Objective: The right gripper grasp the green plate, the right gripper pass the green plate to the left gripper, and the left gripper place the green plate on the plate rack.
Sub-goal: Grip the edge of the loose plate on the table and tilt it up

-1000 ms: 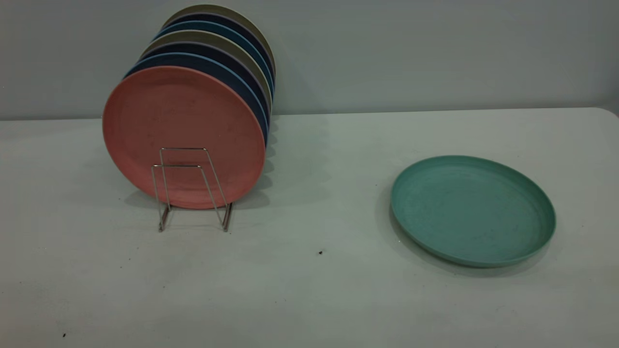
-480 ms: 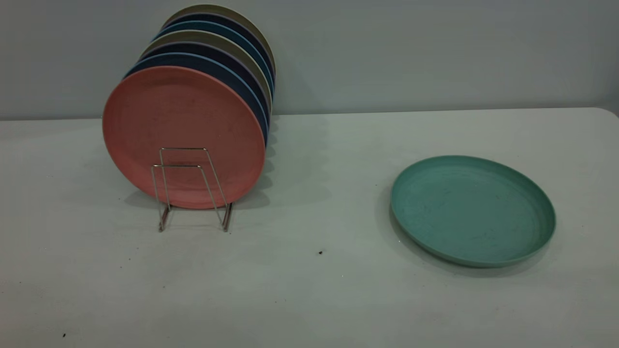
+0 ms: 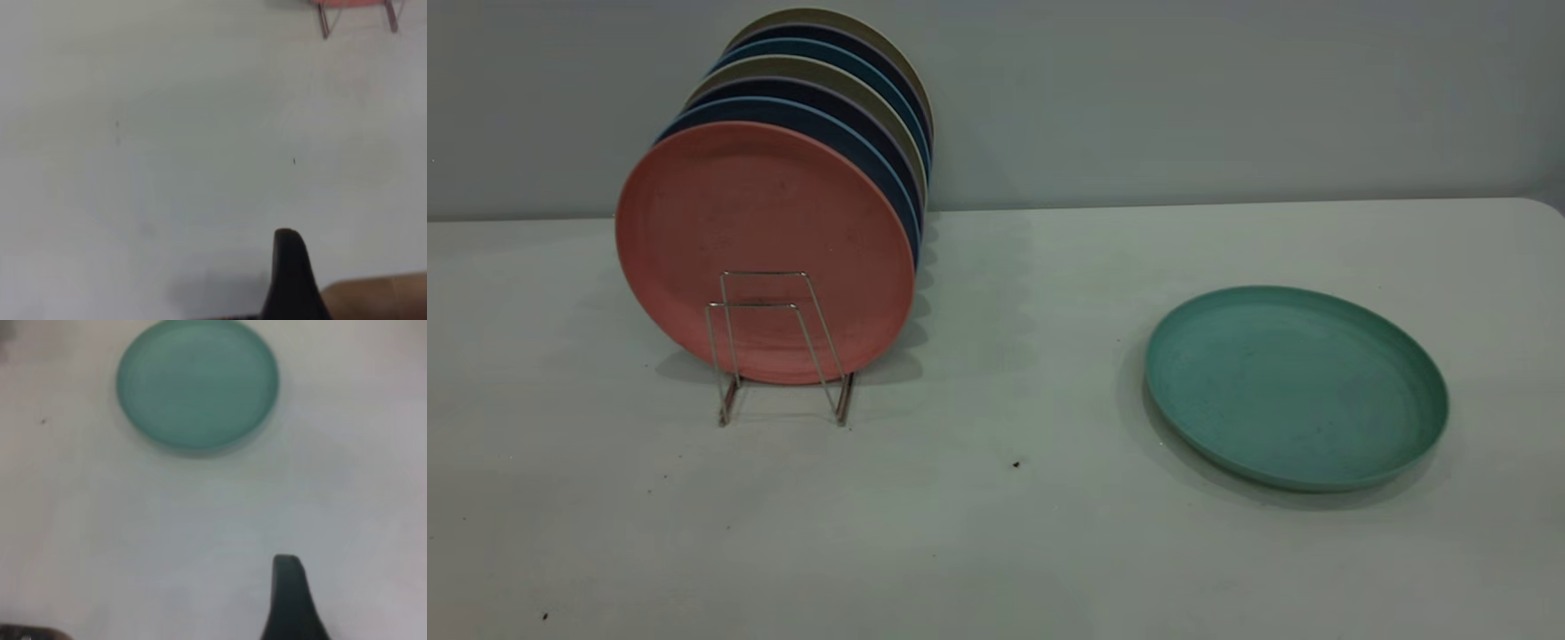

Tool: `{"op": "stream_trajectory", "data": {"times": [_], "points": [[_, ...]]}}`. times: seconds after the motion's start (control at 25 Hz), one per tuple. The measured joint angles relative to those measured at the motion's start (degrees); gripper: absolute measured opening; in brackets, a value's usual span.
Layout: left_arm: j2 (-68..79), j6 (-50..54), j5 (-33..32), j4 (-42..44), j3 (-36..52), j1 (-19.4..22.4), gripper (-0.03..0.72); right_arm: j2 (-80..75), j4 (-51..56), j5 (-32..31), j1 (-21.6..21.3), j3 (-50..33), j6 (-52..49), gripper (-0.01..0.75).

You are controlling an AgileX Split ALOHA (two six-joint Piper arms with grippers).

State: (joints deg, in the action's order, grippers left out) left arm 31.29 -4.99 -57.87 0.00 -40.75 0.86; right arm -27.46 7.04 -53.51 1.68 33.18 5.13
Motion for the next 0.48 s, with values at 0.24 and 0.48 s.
{"op": "stream_trajectory", "data": {"times": [0.24, 0.48], "points": [[20.6, -0.1, 6.7, 0.0, -7.9, 0.1, 0.541, -21.7, 11.1, 6.3, 0.0, 3.8, 11.0, 0.529], [35.2, -4.1, 13.9, -4.9, -12.3, 0.1, 0.541, -40.4, 29.3, 14.0, 0.0, 4.5, 26.4, 0.529]]}}
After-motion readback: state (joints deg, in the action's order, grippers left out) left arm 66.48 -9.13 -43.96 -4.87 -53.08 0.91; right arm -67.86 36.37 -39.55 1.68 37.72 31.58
